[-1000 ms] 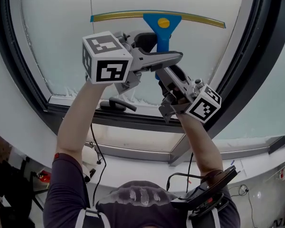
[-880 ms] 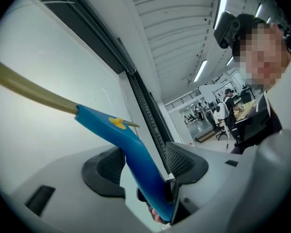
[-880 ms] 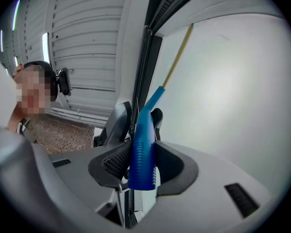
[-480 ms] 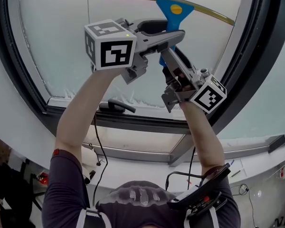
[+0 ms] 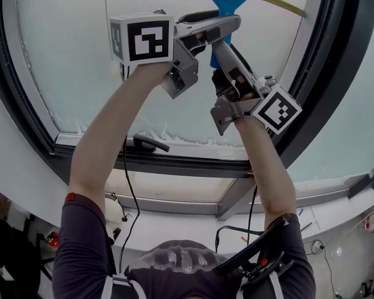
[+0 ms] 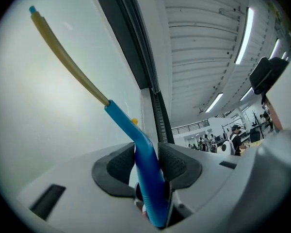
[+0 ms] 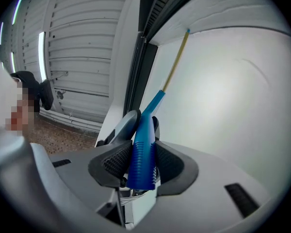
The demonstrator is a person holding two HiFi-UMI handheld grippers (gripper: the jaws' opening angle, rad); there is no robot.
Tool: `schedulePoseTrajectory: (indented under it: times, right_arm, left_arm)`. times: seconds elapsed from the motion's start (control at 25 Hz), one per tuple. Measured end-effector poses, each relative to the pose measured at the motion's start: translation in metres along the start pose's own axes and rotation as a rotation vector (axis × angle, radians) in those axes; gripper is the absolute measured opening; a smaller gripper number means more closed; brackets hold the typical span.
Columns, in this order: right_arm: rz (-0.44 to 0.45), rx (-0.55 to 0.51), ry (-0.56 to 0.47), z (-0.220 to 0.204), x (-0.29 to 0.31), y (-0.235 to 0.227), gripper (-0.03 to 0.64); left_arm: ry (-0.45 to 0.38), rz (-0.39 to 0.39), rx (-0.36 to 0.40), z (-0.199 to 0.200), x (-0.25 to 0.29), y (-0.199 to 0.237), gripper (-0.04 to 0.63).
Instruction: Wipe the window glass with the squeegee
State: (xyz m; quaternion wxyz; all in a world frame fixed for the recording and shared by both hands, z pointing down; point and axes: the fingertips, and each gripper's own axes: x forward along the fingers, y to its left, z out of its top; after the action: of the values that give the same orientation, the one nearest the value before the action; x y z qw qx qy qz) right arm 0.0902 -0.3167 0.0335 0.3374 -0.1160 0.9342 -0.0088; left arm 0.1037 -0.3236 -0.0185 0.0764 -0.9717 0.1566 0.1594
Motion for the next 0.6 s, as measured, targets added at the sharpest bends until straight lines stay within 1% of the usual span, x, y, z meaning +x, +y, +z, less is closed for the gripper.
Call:
schedulePoseTrajectory:
  times: [0.28, 0.48, 0.6]
  right_arm:
    - [-0.002, 0.013, 0.022, -0.005, -0.001, -0.005, 0.140]
    - [-0.014, 0.064, 0.018, -0.007, -0.004, -0.010, 0.140]
    - [-0.019, 0.082, 0.016, -0.007, -0.004, -0.013, 0.140]
  left_arm:
    - [-0.011, 0.018, -0.077, -0.004, -0.002, 0.005, 0.149]
    - [0.005, 0.010, -0.119, -0.011, -0.001, 0.009, 0.147]
    - [0.005, 0.007, -0.131, -0.012, -0.001, 0.011, 0.147]
